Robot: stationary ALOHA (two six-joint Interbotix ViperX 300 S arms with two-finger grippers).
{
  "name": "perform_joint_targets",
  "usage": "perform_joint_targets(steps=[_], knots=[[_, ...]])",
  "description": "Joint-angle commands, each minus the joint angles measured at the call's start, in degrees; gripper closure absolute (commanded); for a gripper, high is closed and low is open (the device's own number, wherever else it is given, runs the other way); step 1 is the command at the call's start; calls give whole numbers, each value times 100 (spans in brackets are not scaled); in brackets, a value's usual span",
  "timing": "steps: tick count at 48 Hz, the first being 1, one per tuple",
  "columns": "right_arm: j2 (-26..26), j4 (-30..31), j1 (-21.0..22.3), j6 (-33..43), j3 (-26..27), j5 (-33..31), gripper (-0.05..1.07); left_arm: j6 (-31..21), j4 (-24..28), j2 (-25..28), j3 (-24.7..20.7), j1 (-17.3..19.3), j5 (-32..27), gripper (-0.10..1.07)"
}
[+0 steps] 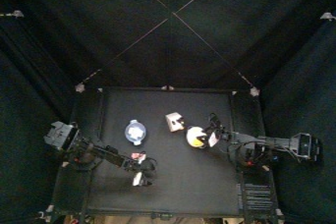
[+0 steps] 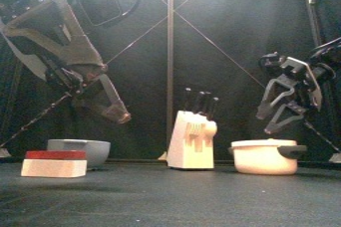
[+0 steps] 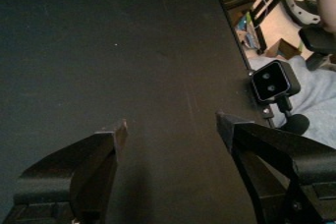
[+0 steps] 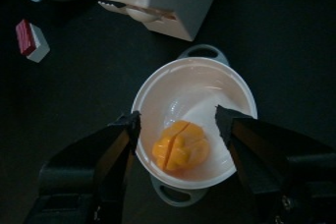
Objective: Grab squash
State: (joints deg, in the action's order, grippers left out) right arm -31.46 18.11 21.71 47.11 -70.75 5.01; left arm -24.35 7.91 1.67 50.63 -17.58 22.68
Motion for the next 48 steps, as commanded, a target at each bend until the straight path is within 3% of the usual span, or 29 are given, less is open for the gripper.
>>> perform_joint_targets(steps=[1,8,18,30,39,48], knots=[[-18,-9,-35,-9,70,18,9,18,9,-123,-114,9,53,-5],[-18,-114,-132,9,176,9,9,18,26,-360,-123,123,53,-5],[-18,-694,-369,9,554,-325,9,18,53,-1143,158,369,53,-5],[-62,-1512,-466,9,1301,-2514,9,9,-141,-2109,589,686,-70,-5],[-70,-1696,-466,18,1661,-3437,9,18,-193,-2558,642,984,-835,-5],[-97,-2074,-466,18,1775,-3665,9,18,26,-2839,510,1169,-1934,-5]])
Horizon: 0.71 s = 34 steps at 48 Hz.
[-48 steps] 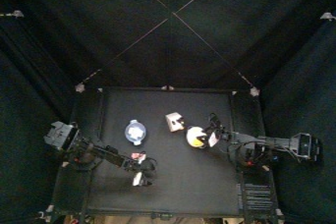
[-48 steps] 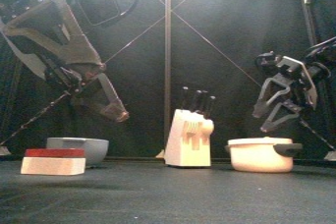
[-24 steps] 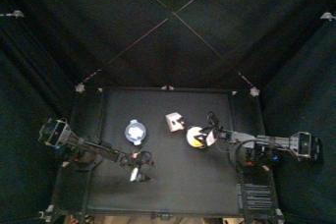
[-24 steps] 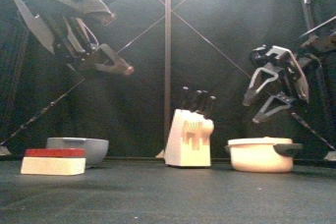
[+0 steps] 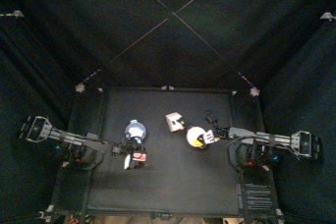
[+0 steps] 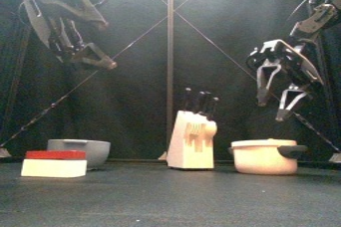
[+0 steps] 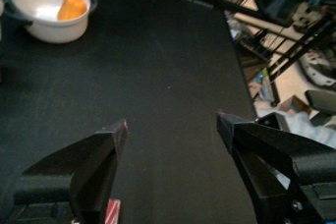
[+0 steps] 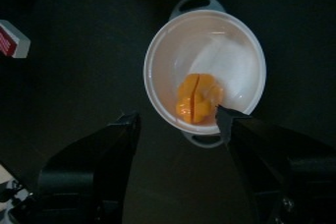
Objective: Grab squash
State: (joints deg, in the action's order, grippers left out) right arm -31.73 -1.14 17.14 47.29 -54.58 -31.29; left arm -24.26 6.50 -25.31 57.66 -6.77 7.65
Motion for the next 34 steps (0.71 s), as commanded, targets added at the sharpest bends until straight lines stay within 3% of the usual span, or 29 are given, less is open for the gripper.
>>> perform_joint_targets(steps=[1,10,24,34], knots=[[-70,-185,0,0,158,-35,9,9,220,-167,-185,88,-483,-5],[-62,-501,-9,0,132,-44,9,0,598,-325,-53,53,-431,-5],[79,-853,0,18,246,-53,9,0,694,-387,141,-44,62,-5],[255,-598,26,598,299,-79,9,0,677,-387,202,-44,62,-5]])
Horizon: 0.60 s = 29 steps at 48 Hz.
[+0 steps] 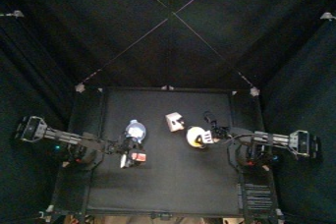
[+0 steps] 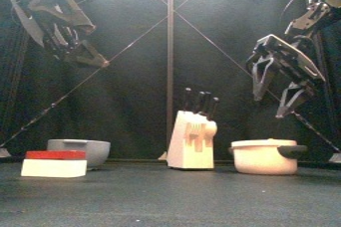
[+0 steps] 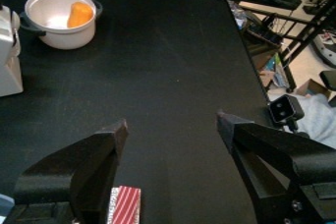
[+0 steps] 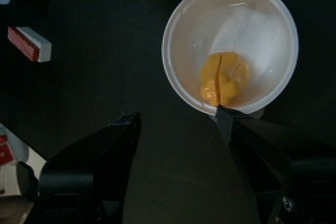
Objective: Grab squash
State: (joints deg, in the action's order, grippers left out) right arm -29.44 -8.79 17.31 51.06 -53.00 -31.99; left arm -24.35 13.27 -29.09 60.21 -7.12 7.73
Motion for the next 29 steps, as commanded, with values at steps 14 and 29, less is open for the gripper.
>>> perform_joint_targets(steps=[14,29], knots=[[123,1151,-246,1424,237,-431,9,9,-9,-9,-26,-9,53,-5],[211,2101,-712,2443,211,-501,9,0,-9,-9,0,-9,79,-5]])
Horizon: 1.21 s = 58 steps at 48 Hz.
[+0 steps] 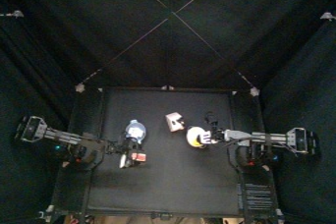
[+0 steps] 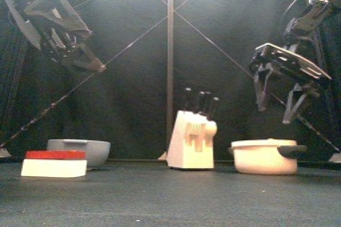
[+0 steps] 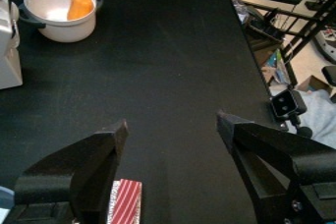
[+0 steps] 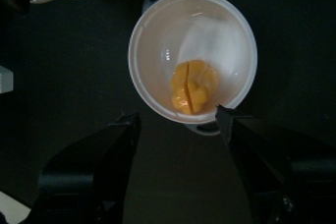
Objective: Grab squash
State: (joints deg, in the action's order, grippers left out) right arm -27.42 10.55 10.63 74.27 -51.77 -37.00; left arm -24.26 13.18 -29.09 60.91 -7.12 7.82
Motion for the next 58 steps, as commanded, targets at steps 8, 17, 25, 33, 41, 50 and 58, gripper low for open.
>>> perform_joint_targets(steps=[8,17,25,33,41,50,58], knots=[[167,334,-114,255,79,-9,9,0,0,-9,-44,-9,79,-5],[624,334,-114,246,176,44,9,0,18,-9,-9,-9,79,-5],[1020,413,-105,220,343,35,9,0,18,-9,9,-9,79,-5],[1266,703,-97,176,501,18,9,0,18,-18,44,-9,79,-5],[1301,1143,-132,105,501,-105,9,9,18,-9,62,-9,79,-5],[1195,1292,-281,-132,448,-158,9,9,18,-9,79,9,79,-5],[1169,1292,-360,-246,448,-158,9,9,18,-9,88,26,79,-5]])
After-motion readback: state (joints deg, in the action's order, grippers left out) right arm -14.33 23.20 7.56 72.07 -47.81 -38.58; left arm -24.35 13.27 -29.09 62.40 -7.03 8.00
